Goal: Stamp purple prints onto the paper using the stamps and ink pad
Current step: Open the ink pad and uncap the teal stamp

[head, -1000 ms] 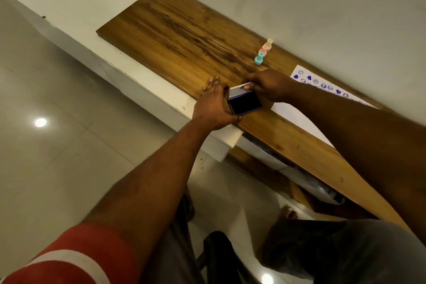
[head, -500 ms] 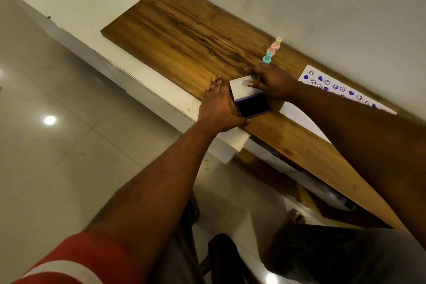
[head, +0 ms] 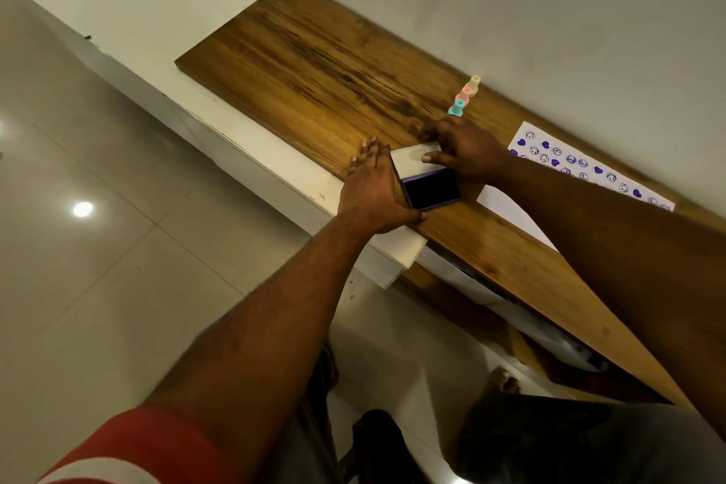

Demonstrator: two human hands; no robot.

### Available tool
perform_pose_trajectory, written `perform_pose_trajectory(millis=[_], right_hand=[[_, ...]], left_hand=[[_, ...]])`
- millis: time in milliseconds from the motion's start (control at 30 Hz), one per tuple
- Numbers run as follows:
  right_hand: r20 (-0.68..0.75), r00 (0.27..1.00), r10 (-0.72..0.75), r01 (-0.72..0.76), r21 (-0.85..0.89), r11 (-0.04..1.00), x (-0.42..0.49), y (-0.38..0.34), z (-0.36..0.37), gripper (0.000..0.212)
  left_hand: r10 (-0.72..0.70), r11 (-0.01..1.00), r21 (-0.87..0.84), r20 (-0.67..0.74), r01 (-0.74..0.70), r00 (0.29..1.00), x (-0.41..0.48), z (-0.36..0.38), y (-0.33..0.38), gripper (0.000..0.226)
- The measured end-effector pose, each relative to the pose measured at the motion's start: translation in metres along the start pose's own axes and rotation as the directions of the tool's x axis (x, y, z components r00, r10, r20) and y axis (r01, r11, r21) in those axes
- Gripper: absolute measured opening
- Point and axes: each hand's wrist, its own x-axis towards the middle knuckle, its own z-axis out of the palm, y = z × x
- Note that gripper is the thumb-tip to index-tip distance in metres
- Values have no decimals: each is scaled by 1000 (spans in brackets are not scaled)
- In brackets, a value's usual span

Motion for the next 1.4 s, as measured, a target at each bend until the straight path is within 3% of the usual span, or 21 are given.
perform_pose_trajectory(millis=[100, 167, 233, 333, 533, 700, 1033, 1200, 1400], right_hand=[[-100, 995, 25, -27, -16, 1000, -1, 0, -5, 52], [-262, 964, 53, -84, -111, 990, -1, 2, -12, 47], [-333, 939, 84, -161, -212, 964, 2, 1, -21, 45], [-266, 955, 131, -220, -341, 914, 8, -2, -28, 53], [-263, 944, 198, -291, -386, 876, 13, -7, -29, 50], [-356, 914, 195, -316, -326, 891, 10, -7, -28, 50], [-292, 930, 221, -304, -279, 911, -3, -3, -21, 30], [-213, 952, 218, -274, -284, 919, -45, -8, -9, 33], [-220, 947, 236, -290, -262, 920, -90, -9, 8, 32]], left_hand=[[7, 1000, 4, 4, -7, 1000, -1, -1, 0, 145], [19, 1000, 1, -4, -19, 1000, -1, -5, 0, 146], [22, 999, -22, -23, -23, 999, 0, -9, 1, 145], [19, 998, -53, -68, -23, 997, 1, -13, 2, 142], [37, 997, -68, -114, -45, 993, 1, -17, 3, 138], [33, 997, -71, -120, -42, 992, 2, -17, 3, 138], [39, 997, -55, -110, -45, 993, 6, -15, 5, 137], [86, 995, -31, -119, -90, 989, 5, -10, 13, 137], [185, 983, 23, -127, -184, 975, -4, -3, 24, 133]])
